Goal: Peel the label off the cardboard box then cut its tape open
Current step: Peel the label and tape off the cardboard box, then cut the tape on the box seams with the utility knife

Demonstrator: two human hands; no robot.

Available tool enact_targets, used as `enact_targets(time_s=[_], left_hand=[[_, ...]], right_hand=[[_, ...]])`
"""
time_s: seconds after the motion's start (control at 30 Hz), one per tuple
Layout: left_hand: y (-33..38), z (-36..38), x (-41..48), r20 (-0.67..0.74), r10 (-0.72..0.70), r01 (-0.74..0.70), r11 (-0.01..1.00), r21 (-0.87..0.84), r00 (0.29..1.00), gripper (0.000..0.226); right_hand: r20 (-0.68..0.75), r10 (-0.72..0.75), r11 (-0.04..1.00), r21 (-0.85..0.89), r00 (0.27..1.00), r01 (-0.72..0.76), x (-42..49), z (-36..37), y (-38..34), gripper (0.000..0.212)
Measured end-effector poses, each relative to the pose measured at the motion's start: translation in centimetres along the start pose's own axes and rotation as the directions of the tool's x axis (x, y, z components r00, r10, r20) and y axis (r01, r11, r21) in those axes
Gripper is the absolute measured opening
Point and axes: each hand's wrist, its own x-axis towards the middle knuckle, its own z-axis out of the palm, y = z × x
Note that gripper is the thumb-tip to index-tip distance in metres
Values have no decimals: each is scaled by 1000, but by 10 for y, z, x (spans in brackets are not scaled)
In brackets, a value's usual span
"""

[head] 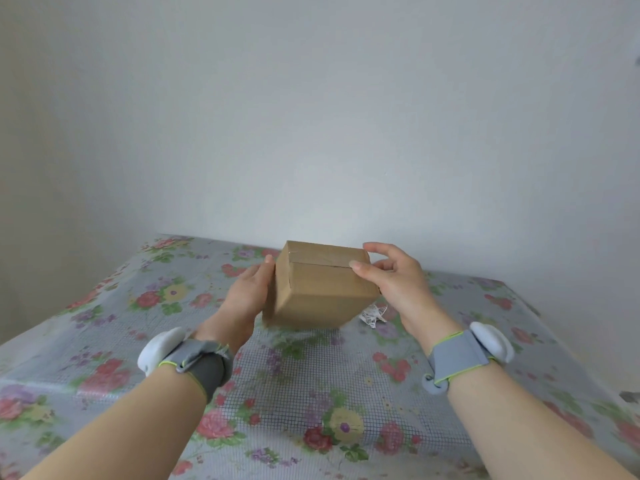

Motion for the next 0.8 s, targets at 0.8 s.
enact_targets(time_s=[0.8], left_hand=[[3, -25, 9, 293, 162, -202, 973, 114, 942, 107]], right_hand=[[-107, 330, 324, -920, 938, -219, -15, -74, 57, 38]])
